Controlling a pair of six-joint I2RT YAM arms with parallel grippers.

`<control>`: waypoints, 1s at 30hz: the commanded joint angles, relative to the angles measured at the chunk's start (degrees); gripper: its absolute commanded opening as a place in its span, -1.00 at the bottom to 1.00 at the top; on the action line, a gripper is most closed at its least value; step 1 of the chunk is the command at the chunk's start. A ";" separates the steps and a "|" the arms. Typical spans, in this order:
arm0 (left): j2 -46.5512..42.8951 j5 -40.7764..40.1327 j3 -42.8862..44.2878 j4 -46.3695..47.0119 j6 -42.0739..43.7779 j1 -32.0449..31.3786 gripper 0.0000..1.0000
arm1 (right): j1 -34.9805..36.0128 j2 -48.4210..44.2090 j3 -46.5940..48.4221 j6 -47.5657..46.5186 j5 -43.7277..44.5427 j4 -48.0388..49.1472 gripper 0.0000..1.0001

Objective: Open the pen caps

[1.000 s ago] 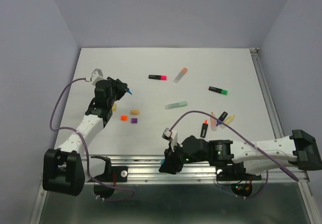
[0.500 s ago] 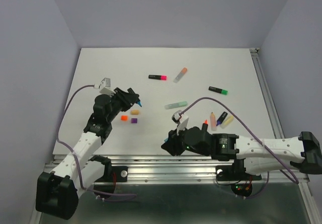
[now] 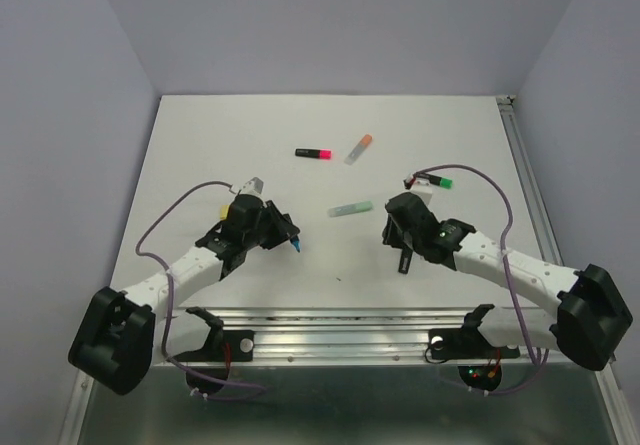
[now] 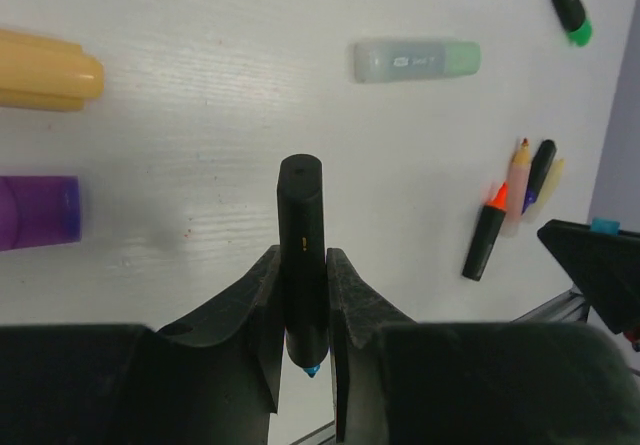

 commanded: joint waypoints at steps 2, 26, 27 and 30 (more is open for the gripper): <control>5.62 -3.10 4.50 -2.45 1.91 -3.27 -1.00 | -5.84 1.66 -3.38 1.59 2.69 -3.47 -0.83; 10.29 -8.20 8.20 -11.06 4.46 -5.65 0.03 | -14.03 3.60 -8.57 5.55 0.33 -4.52 -0.10; 9.77 -8.20 8.20 -11.24 4.55 -5.65 0.14 | -14.03 3.34 -8.48 5.90 0.41 -5.22 -0.09; 8.45 -8.47 8.37 -11.86 4.73 -5.74 0.29 | -14.03 2.11 -8.40 6.25 0.32 -6.19 -0.02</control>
